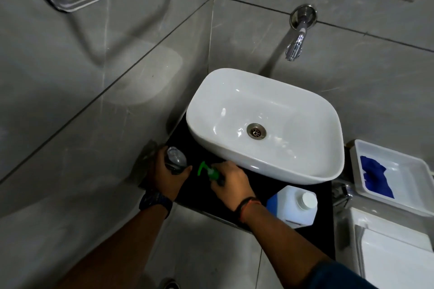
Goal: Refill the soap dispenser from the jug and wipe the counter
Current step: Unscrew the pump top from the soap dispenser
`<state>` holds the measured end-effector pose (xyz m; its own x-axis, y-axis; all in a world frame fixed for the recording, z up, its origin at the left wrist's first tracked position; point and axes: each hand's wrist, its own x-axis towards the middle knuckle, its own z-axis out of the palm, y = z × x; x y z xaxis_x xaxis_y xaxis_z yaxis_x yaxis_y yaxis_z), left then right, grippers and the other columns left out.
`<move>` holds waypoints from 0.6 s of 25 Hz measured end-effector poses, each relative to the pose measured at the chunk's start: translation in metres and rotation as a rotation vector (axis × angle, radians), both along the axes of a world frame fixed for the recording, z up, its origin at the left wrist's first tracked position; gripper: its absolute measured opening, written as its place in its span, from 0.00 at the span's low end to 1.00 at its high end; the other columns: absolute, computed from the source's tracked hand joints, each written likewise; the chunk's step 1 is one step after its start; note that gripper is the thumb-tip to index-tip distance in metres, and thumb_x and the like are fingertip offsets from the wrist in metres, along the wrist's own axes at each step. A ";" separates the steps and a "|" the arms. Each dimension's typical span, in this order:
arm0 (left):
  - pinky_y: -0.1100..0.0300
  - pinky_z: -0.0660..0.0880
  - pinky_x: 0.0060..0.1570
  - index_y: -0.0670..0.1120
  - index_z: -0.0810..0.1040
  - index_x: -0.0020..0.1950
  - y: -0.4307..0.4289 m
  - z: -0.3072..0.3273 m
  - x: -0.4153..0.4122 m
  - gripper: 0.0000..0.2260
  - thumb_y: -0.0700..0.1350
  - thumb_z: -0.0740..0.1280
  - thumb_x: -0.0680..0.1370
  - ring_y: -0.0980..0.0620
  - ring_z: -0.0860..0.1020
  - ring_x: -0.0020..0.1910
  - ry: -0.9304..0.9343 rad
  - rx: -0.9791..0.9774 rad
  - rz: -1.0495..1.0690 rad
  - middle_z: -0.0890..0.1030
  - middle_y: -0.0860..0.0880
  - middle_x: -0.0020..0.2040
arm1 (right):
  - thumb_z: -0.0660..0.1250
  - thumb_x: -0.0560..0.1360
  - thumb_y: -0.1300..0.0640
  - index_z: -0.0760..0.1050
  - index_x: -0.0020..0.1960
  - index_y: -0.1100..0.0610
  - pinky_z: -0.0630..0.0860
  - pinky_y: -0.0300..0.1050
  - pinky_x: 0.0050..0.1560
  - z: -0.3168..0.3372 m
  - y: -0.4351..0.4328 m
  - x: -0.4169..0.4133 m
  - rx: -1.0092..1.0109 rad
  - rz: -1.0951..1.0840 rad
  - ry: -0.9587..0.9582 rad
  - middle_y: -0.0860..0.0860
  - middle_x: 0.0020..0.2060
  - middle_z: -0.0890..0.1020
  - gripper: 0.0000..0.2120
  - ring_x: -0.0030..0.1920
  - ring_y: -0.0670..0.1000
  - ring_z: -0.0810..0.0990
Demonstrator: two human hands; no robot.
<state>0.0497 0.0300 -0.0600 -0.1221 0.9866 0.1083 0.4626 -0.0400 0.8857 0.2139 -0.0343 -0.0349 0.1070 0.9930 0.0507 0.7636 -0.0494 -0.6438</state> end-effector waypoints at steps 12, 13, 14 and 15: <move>0.49 0.71 0.58 0.36 0.72 0.61 0.000 -0.017 0.000 0.37 0.42 0.82 0.56 0.39 0.75 0.57 0.081 0.090 -0.033 0.77 0.36 0.58 | 0.65 0.74 0.59 0.74 0.64 0.55 0.72 0.50 0.54 -0.049 0.008 -0.003 -0.221 0.109 -0.373 0.57 0.58 0.76 0.18 0.56 0.60 0.74; 0.50 0.70 0.59 0.36 0.72 0.62 0.000 -0.017 -0.002 0.39 0.43 0.82 0.55 0.39 0.75 0.58 0.095 0.083 -0.035 0.76 0.37 0.59 | 0.65 0.74 0.59 0.73 0.64 0.55 0.71 0.50 0.55 -0.048 0.007 -0.003 -0.217 0.103 -0.385 0.56 0.58 0.75 0.19 0.57 0.60 0.73; 0.50 0.69 0.61 0.36 0.70 0.63 -0.001 -0.017 -0.004 0.42 0.45 0.83 0.54 0.39 0.73 0.60 0.111 0.074 -0.037 0.75 0.37 0.60 | 0.66 0.73 0.59 0.72 0.65 0.55 0.71 0.51 0.55 -0.047 0.007 -0.002 -0.201 0.091 -0.384 0.56 0.59 0.75 0.20 0.57 0.59 0.72; 0.50 0.68 0.63 0.37 0.69 0.64 -0.001 -0.016 -0.007 0.44 0.47 0.83 0.53 0.40 0.72 0.62 0.124 0.066 -0.036 0.74 0.37 0.62 | 0.67 0.73 0.59 0.72 0.65 0.55 0.71 0.51 0.55 -0.045 0.006 -0.003 -0.174 0.071 -0.356 0.56 0.59 0.75 0.21 0.58 0.59 0.72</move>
<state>0.0430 0.0287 -0.0759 -0.0688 0.9804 0.1848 0.5659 -0.1142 0.8165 0.2108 -0.0285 -0.0800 0.0437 0.9943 -0.0976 0.9430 -0.0733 -0.3246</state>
